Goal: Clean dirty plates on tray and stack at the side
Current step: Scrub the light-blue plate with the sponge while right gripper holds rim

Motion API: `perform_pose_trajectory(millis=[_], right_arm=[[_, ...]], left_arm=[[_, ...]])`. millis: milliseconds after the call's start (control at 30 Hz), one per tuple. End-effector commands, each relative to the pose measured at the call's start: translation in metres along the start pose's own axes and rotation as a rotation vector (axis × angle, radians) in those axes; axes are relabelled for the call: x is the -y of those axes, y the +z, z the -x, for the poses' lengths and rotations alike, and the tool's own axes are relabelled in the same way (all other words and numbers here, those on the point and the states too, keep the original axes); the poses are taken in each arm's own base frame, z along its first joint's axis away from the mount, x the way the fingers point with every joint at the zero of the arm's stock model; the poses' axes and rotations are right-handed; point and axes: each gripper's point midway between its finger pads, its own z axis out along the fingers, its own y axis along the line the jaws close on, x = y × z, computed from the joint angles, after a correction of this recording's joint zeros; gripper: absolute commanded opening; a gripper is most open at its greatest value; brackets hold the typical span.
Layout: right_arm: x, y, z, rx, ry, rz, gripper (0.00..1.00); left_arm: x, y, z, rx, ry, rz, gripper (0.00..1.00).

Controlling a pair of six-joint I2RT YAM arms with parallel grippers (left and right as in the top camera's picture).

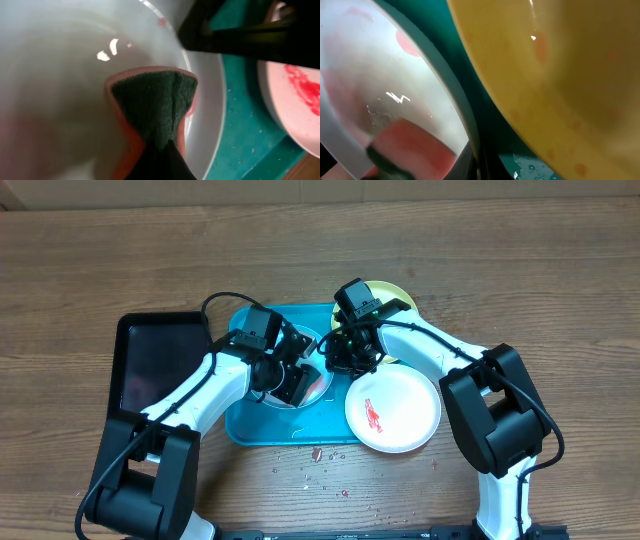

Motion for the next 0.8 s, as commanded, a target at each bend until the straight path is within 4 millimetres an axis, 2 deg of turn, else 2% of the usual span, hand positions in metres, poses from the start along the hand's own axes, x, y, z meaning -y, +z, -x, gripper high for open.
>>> perform_pose_trajectory(millis=[0,100,233,367,433,533,600,667,767], right_arm=[[-0.001,0.003,-0.002,-0.006,-0.003,0.006,0.04],[-0.002,0.003,-0.005,-0.017,-0.003,0.007,0.04],[-0.004,0.004,-0.008,-0.024,-0.009,0.004,0.04],[-0.005,0.005,-0.008,-0.025,-0.012,0.004,0.04],[-0.004,0.005,-0.008,-0.023,-0.012,0.002,0.04],[-0.005,0.005,-0.008,-0.021,-0.013,0.003,0.04],[-0.005,0.005,-0.007,-0.019,-0.013,0.004,0.04],[-0.005,0.005,-0.007,-0.019,-0.014,0.004,0.04],[-0.006,0.005,-0.008,-0.022,-0.013,0.007,0.04]], left_arm=[[0.009,0.000,0.022,0.064,0.064,-0.034,0.04],[-0.019,-0.003,0.042,0.137,-0.028,0.118,0.04],[-0.064,-0.019,0.062,0.253,-0.194,0.371,0.04],[-0.099,-0.034,0.054,0.272,-0.299,0.586,0.04],[-0.109,-0.038,0.037,0.212,-0.310,0.669,0.04],[-0.110,-0.037,0.014,0.117,-0.313,0.691,0.04],[-0.103,-0.032,-0.001,0.037,-0.296,0.656,0.04],[-0.082,-0.019,-0.013,-0.049,-0.213,0.518,0.04],[-0.030,-0.001,-0.021,-0.120,-0.042,0.198,0.04]])
